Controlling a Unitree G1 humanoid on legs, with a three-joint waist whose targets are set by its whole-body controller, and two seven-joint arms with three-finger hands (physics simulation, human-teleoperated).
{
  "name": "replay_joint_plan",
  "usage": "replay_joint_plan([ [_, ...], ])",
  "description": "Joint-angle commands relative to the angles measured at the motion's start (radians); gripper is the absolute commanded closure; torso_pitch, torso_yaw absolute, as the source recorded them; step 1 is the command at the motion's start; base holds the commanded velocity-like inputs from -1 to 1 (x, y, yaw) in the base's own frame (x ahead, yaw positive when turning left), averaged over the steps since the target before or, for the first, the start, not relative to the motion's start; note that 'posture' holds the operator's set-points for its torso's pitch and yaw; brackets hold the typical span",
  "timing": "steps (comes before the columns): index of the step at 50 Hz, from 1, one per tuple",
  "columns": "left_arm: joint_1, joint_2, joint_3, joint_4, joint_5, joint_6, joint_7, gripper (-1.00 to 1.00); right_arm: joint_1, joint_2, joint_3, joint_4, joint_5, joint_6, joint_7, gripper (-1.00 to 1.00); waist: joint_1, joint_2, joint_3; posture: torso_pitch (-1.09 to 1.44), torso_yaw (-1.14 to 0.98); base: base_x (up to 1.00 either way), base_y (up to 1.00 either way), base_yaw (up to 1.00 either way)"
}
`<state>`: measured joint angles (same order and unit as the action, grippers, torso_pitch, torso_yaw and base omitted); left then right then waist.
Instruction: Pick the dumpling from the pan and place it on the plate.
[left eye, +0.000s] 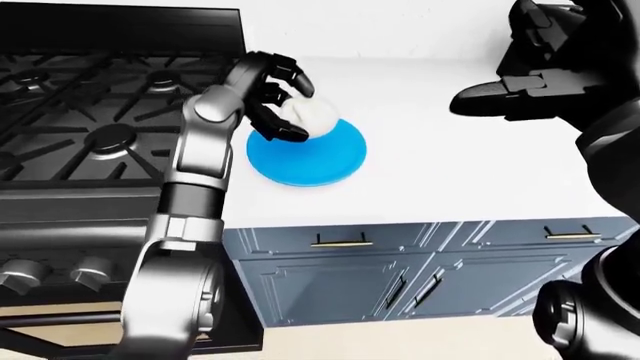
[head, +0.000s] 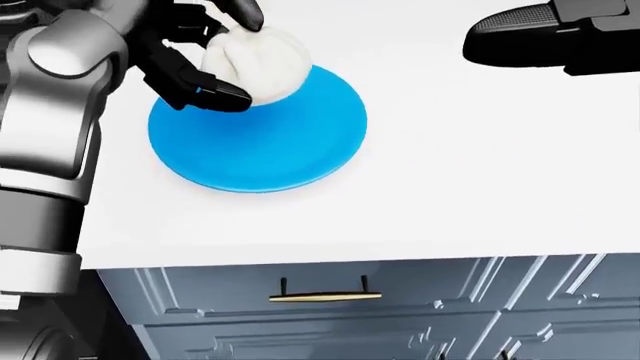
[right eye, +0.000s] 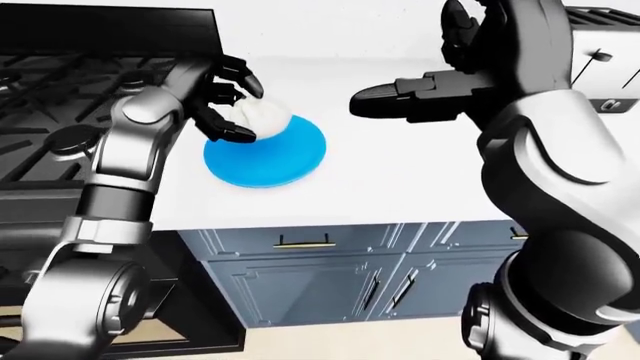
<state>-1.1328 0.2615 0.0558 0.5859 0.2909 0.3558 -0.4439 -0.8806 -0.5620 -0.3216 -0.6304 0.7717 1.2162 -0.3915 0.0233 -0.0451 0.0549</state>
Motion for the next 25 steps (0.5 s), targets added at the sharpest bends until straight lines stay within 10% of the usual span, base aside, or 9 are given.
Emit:
replay_joint_plan([
  [1,-0.036,0.009,0.010,-0.054,-0.003,-0.017,0.004,0.65,-0.029,-0.014,-0.016,-0.013,-0.001,-0.026,-0.007,-1.00,0.001,-0.001,-0.031,0.00,0.00,0.00,0.00,0.00],
  [25,0.021,-0.002,0.010,-0.097,0.000,-0.015,0.010,0.63,-0.022,-0.017,-0.010,-0.009,-0.005,-0.039,-0.003,-1.00,0.000,0.000,-0.033,0.00,0.00,0.00,0.00,0.00],
])
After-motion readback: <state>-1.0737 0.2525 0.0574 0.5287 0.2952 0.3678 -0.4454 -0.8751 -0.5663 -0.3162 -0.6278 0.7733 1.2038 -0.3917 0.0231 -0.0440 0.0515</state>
